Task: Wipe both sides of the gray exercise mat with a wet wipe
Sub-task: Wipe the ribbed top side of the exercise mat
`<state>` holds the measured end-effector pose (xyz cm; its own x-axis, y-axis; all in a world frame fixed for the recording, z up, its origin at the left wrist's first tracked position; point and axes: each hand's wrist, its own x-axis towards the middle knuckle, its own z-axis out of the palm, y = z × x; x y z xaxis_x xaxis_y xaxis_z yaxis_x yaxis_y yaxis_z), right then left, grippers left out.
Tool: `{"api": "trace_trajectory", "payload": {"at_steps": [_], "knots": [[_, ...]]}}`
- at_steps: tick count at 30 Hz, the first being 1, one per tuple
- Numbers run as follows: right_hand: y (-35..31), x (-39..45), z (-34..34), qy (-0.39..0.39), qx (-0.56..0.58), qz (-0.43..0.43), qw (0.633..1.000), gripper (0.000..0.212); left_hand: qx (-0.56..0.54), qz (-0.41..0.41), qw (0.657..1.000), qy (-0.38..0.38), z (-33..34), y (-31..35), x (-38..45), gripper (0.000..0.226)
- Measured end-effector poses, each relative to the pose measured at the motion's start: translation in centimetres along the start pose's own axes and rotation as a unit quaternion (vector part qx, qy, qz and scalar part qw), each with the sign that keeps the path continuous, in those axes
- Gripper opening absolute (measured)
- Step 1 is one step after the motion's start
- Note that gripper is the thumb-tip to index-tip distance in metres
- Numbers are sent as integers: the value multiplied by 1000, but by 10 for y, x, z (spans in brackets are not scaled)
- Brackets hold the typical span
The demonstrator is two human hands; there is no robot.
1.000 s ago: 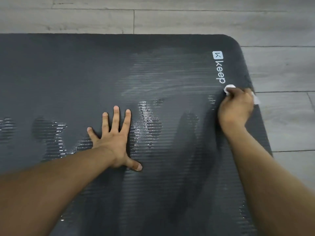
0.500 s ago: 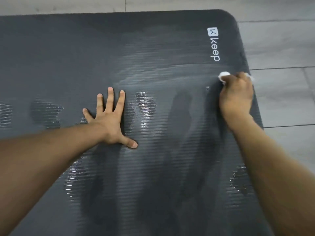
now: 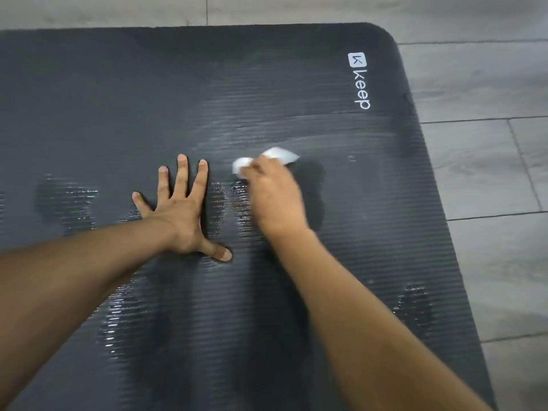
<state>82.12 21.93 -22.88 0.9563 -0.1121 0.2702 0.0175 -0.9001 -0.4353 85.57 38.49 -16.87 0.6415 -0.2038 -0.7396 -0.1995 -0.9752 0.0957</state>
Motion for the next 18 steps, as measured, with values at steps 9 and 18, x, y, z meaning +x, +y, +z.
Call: {"api": "trace_trajectory", "payload": {"at_steps": [9, 18], "knots": [[162, -47, -81, 178, -84, 230, 953, 30, 4, -2, 1000, 9, 5, -3, 6, 173], [164, -47, -80, 221, -36, 218, 950, 31, 119, 181, 932, 290, 80, -3, -76, 84]]}}
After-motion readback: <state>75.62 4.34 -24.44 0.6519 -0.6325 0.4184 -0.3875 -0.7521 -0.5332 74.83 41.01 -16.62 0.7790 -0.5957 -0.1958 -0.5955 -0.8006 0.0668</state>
